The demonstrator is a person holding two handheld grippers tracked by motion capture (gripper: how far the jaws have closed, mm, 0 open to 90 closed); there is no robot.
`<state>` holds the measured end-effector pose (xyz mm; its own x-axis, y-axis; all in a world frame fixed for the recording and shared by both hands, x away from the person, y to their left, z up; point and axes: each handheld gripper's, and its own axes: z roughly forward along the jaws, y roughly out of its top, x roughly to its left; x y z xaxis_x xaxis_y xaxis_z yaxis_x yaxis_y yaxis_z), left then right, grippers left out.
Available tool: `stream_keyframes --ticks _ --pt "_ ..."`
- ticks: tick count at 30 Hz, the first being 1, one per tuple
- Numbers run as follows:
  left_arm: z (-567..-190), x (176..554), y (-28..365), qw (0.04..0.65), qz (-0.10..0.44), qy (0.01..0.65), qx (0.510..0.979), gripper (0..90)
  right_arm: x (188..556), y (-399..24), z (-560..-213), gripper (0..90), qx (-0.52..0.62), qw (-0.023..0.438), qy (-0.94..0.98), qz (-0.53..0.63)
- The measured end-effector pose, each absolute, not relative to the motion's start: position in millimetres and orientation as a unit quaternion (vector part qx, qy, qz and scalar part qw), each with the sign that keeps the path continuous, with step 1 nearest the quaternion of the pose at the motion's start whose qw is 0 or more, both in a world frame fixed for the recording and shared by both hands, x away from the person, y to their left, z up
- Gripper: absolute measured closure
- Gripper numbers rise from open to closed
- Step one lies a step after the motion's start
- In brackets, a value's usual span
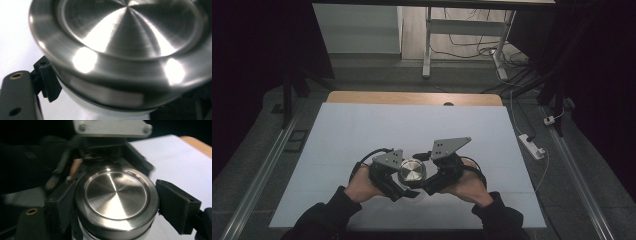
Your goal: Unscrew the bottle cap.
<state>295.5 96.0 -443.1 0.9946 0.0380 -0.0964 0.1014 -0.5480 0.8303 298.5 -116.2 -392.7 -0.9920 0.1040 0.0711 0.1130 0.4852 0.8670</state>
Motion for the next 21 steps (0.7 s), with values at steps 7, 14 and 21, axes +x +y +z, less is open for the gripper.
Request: stream_keyframes --ticks 7,14,21 --pt "-438.6 290.0 93.7 0.485 -0.029 0.03 0.873 15.0 297.2 -121.1 -390.1 17.1 -0.014 0.046 -0.849 -0.526" --pt "-437.6 296.5 98.6 0.471 0.05 0.155 0.867 15.0 291.8 -118.8 -379.4 8.8 -0.115 -0.067 -0.836 -0.532" --pt "-441.3 297.8 93.7 0.454 0.065 0.193 0.868 15.0 289.8 -104.7 -392.2 11.7 -0.185 -0.124 -0.836 -0.502"
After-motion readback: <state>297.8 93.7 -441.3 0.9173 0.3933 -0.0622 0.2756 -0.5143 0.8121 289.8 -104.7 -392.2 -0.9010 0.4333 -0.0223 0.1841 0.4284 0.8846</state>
